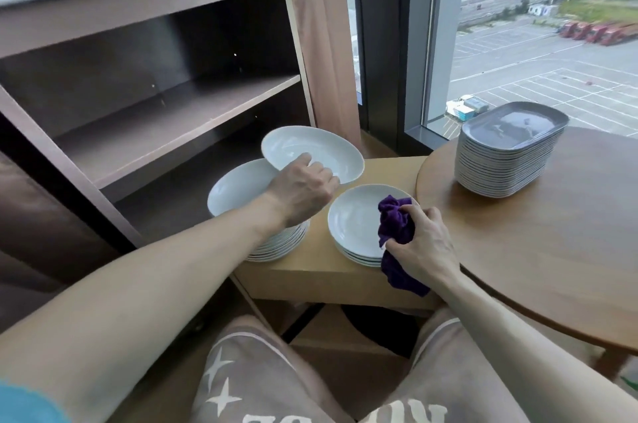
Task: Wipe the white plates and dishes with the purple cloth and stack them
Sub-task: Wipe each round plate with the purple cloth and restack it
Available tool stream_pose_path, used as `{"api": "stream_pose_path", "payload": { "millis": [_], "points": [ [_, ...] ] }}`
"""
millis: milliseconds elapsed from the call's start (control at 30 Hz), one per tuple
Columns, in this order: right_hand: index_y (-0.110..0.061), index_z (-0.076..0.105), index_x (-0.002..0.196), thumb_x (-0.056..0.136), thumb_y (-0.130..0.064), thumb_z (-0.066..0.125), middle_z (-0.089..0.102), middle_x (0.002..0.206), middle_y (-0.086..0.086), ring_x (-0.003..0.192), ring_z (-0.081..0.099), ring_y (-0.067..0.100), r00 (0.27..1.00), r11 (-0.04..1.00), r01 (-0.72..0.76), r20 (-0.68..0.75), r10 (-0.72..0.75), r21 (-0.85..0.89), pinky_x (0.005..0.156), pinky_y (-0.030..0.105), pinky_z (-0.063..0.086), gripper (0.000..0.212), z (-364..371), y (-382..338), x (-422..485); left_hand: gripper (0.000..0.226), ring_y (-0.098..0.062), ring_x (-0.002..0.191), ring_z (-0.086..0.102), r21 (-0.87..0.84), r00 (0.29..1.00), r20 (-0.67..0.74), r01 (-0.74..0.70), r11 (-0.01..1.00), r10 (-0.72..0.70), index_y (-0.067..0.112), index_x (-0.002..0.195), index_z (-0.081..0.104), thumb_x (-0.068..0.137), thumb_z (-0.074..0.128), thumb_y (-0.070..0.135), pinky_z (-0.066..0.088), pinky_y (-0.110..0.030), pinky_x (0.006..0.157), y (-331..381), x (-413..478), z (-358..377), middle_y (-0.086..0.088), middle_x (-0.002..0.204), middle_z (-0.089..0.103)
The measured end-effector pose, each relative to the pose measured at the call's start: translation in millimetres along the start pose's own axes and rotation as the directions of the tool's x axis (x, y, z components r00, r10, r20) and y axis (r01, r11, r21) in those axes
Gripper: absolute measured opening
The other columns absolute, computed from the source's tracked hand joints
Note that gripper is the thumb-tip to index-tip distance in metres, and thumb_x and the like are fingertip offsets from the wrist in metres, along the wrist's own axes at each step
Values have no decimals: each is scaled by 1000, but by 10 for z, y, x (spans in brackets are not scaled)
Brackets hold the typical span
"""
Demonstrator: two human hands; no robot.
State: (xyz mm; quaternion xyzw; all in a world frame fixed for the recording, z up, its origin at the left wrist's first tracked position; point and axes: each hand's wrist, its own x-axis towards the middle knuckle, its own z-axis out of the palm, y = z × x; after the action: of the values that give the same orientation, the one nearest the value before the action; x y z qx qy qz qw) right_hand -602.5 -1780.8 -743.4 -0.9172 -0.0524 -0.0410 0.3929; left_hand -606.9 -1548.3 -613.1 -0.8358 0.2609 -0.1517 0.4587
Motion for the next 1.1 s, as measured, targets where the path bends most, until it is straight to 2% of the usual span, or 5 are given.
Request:
{"api": "stream_pose_path", "payload": {
  "millis": [267,500,800,900,1100],
  "points": [
    [-29,50,141,79,-42,77,47,123,1,111,53,27,999,999,43,16,-42,-24,95,47,51,69,48,-9,-31,17,-23,53,54,-275,968,23,247,929,-250,15,70,62,72,69,0,35,-30,61,22,-384,150,-2,62,60],
    [-32,52,139,76,-43,75,49,121,-2,108,54,26,998,998,49,50,-47,-28,92,45,51,69,131,3,-58,16,-25,53,54,-326,925,81,377,867,-372,13,71,61,75,71,2,39,-34,61,59,-588,294,-3,62,60],
    [-32,52,139,76,-44,75,49,121,-3,107,55,25,996,997,56,69,-52,-53,89,44,52,68,156,33,-53,14,-25,55,56,-377,895,93,438,816,-437,13,76,62,81,73,6,42,-38,67,84,-790,630,-1,64,60],
    [-32,51,138,78,-44,74,49,123,-1,109,54,27,996,996,49,78,-43,-77,92,46,51,66,159,63,-53,9,-28,65,60,-508,866,72,459,729,-495,10,85,64,95,62,10,43,-44,74,152,-840,744,-3,72,64],
    [-32,51,138,83,-40,72,43,125,3,109,53,31,997,990,29,81,-17,-139,94,46,50,59,148,141,-11,24,-21,86,51,-731,741,205,550,404,-639,13,100,65,105,46,28,34,-38,77,378,-871,908,-2,96,63]
  ]
}}
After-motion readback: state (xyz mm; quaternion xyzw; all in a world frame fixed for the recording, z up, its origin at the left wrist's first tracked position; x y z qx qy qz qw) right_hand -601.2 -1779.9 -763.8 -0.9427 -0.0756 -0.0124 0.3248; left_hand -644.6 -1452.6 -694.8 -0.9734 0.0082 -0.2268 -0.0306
